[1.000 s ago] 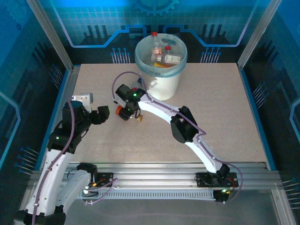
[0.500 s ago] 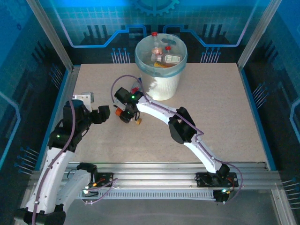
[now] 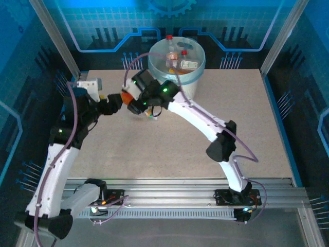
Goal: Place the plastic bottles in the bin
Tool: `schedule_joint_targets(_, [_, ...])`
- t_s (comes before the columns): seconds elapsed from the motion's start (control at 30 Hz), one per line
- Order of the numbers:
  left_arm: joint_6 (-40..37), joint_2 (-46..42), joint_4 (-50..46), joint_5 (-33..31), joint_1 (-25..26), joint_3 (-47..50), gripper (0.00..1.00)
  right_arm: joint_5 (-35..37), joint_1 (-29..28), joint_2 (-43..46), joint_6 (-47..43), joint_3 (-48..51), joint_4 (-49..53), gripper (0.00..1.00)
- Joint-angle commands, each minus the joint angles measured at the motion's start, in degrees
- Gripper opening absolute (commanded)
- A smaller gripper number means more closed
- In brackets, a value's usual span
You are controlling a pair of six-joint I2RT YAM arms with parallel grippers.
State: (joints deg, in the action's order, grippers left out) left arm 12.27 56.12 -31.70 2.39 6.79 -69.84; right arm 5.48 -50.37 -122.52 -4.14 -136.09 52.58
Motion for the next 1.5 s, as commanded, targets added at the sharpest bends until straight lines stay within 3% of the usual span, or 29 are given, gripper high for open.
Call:
schedule_joint_targets(0.0, [2.59,4.93,4.64,5.31,-0.64,-6.59,0.76,2.67,3.48,5.35,-0.37,-3.87,-1.89,0.49])
schedule_joint_targets(0.27, [6.36,18.77,7.88,9.12,3.24,-20.3,0.74,4.64,15.72,8.84,6.4,-5.04,-12.48,0.49])
schedule_joint_targets(0.5, [5.44,29.69,6.41,9.21,9.1,-31.45,0.74,3.53,23.04,-0.5,10.11,-14.09,-14.85,0.52])
schedule_joint_targets(0.67, [4.96,33.21,5.38,9.11,10.82,-34.81,0.74,1.43,24.35,-7.38,11.83,-21.06,-12.87,0.54])
schedule_joint_targets(0.93, [4.78,34.63,4.83,8.64,11.47,-34.95,0.74,-4.86,24.27,-10.0,13.2,-19.4,-15.2,0.54])
schedule_joint_targets(1.17, [4.62,34.7,4.98,8.23,11.45,-35.01,0.74,-3.81,24.27,-8.07,12.37,-16.03,-14.3,0.66])
schedule_joint_targets(1.47, [4.46,34.27,5.03,8.09,11.54,-34.32,0.74,-4.15,24.27,-6.5,12.25,-14.82,-14.86,0.69])
